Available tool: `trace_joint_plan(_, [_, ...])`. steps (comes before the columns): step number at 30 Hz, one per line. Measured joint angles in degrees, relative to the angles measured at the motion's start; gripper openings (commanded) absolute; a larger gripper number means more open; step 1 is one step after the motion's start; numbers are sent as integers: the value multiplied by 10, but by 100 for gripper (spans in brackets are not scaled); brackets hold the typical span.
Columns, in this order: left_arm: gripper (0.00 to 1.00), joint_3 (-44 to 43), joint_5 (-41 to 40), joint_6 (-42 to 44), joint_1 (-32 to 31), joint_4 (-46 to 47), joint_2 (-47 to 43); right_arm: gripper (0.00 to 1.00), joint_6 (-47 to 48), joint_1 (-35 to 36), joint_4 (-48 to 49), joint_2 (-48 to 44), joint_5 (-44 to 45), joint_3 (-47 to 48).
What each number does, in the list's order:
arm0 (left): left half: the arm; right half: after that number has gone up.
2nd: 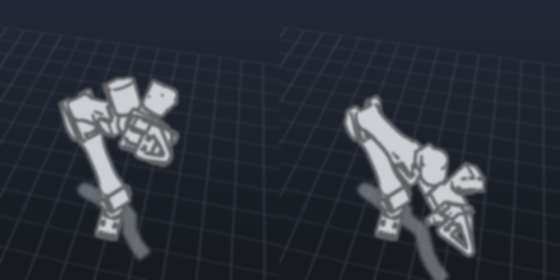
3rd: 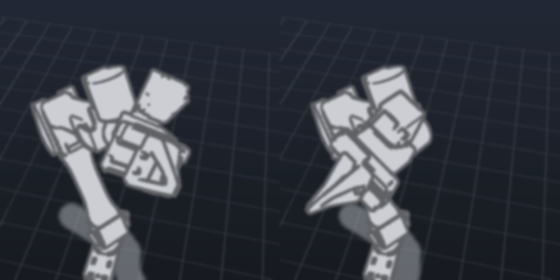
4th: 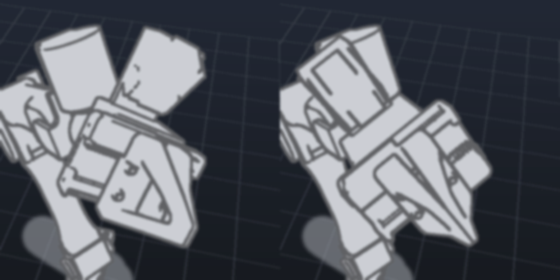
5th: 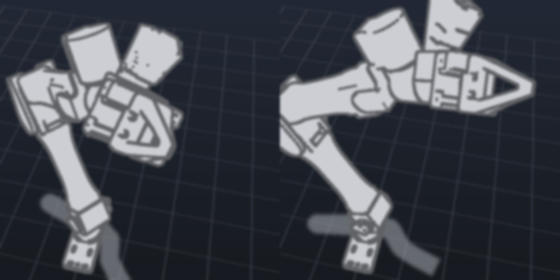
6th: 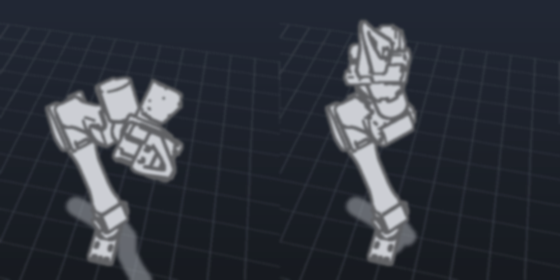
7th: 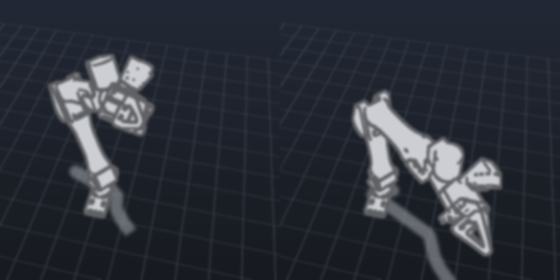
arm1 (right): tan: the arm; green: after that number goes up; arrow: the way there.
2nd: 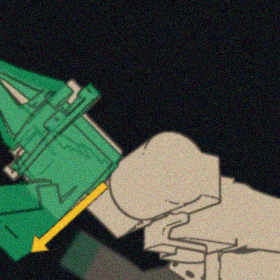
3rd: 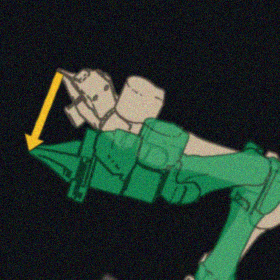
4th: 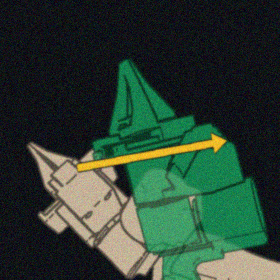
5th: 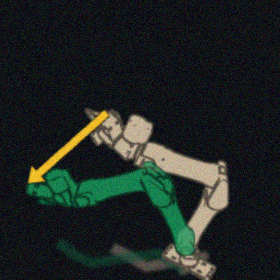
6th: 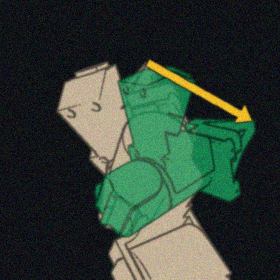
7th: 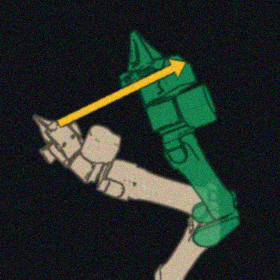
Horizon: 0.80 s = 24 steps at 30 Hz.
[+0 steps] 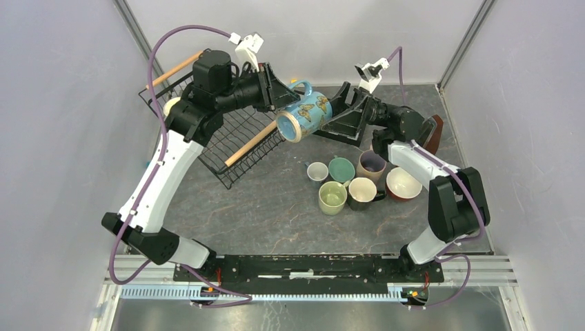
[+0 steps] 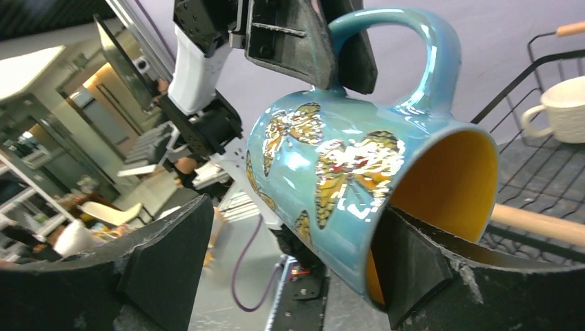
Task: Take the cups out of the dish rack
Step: Place the cup at the center of the board.
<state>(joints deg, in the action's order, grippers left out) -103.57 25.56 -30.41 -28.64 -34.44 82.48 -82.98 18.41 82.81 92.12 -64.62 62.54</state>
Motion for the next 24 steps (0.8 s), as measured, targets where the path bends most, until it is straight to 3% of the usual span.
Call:
trace_joint_plan(8, [2,0,57,0,0,33,7,64,-99,0,17,5,2,0])
trace_joint_plan(15, [2,7,82,0,-2,56,17,38,-115,-1,19,-14,2,0])
trace_joint_plan(22, [2,12,97,-1,-5,106,19,4,-120,-1,18,-41,7,0])
trace_joint_plan(23, [5,12,100,-1,-6,112,20,0,-120,0,17,-45,7,-1])
trace_joint_plan(24, [16,12,104,-2,-6,115,21,0,-119,0,16,-48,8,-2])
